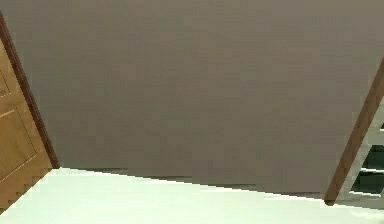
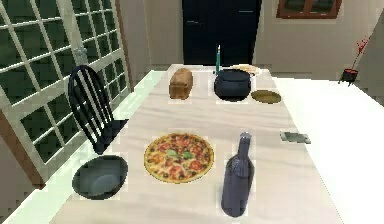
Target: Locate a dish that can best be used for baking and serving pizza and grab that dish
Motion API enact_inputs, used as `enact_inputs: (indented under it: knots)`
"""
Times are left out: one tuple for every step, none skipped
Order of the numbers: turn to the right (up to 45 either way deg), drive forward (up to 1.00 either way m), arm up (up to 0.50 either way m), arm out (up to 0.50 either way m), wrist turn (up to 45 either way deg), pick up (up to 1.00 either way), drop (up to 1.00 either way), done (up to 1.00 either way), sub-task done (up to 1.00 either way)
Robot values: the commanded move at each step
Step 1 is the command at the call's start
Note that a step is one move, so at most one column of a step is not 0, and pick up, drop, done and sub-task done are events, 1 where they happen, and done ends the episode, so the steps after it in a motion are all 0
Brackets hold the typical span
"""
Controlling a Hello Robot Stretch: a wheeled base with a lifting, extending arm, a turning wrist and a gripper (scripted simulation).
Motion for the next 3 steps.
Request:
enact_inputs:
  knots:
    - [0.0,0.0,0.5,0.0,0.0,0.0,0.0,0.0,0.0]
    - [0.0,0.0,0.36,0.0,0.0,0.0,0.0,0.0,0.0]
    - [0.0,0.0,0.0,0.24,0.0,0.0,0.0,0.0,0.0]
